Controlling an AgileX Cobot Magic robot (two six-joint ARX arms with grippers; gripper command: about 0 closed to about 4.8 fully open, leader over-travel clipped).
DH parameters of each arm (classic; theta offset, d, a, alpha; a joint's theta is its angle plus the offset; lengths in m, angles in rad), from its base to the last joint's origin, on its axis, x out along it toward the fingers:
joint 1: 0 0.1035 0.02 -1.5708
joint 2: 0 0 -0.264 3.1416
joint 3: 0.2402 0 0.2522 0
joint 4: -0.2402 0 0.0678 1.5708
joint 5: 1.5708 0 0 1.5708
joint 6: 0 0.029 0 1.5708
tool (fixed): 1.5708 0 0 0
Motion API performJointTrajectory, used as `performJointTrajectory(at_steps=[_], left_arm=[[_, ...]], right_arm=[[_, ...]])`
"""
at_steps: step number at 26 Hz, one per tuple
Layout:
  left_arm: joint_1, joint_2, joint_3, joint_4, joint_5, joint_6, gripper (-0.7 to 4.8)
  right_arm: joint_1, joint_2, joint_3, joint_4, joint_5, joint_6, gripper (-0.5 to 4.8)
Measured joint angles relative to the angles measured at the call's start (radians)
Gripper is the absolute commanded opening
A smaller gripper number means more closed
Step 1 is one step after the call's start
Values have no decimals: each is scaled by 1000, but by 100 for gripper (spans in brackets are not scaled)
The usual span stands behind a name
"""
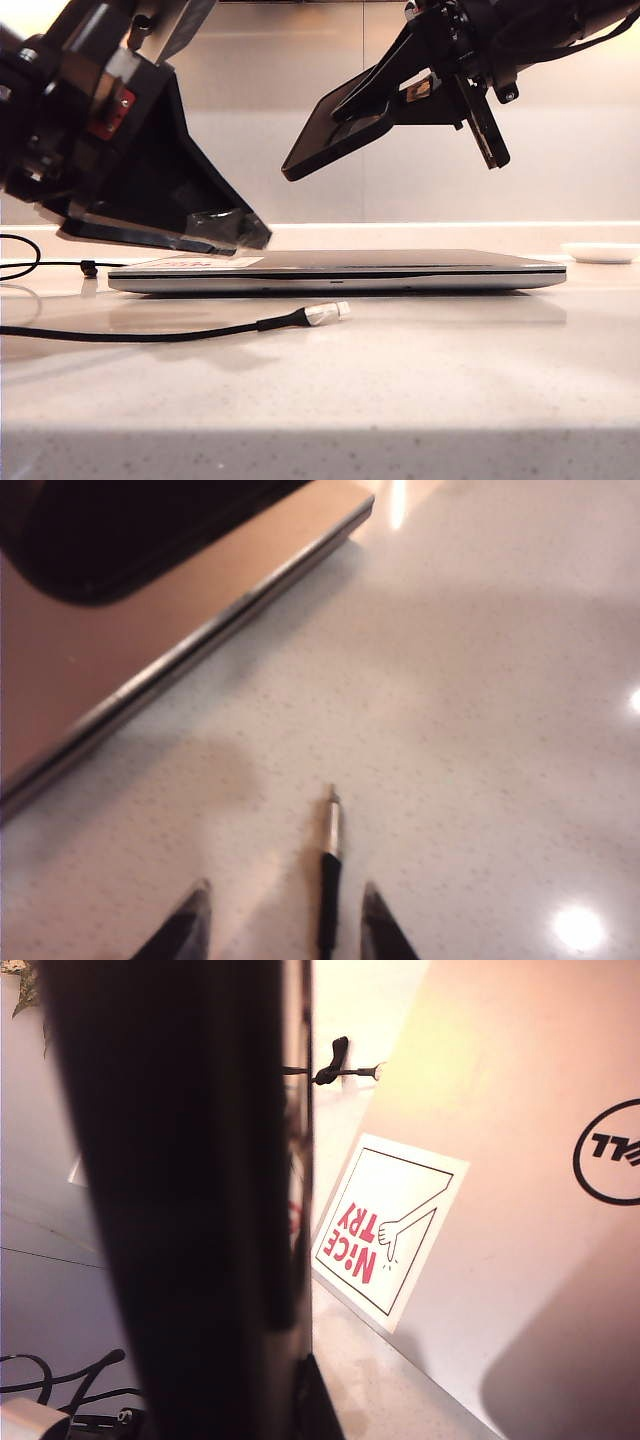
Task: Pick up the charging cable and the phone, plug the charging cable into the charging port on the phone, and finally place them back on the table.
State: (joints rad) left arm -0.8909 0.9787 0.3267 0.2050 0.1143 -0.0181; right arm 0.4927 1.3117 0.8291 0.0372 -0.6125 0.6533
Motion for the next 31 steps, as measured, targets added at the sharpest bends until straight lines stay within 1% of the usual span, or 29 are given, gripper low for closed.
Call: performJointTrajectory(at_steps=[8,13,23,28,29,31], left_arm=[[-3,91,0,40,-1,3,183],[-10,119,0,85,-1,3,183],[-29,161,0,99,-1,3,183],[-29,214,1,144,-1,3,183],[-29,222,2,151,-1,3,182],[-29,233,6,159,-1,3,158]], right_arm=[[0,0,0,0,0,0,-6],[0,0,0,0,0,0,-6],[0,0,0,0,0,0,-6],[0,0,0,0,2,0,-6],[0,0,0,0,2,0,-6],[0,0,0,0,2,0,-6]])
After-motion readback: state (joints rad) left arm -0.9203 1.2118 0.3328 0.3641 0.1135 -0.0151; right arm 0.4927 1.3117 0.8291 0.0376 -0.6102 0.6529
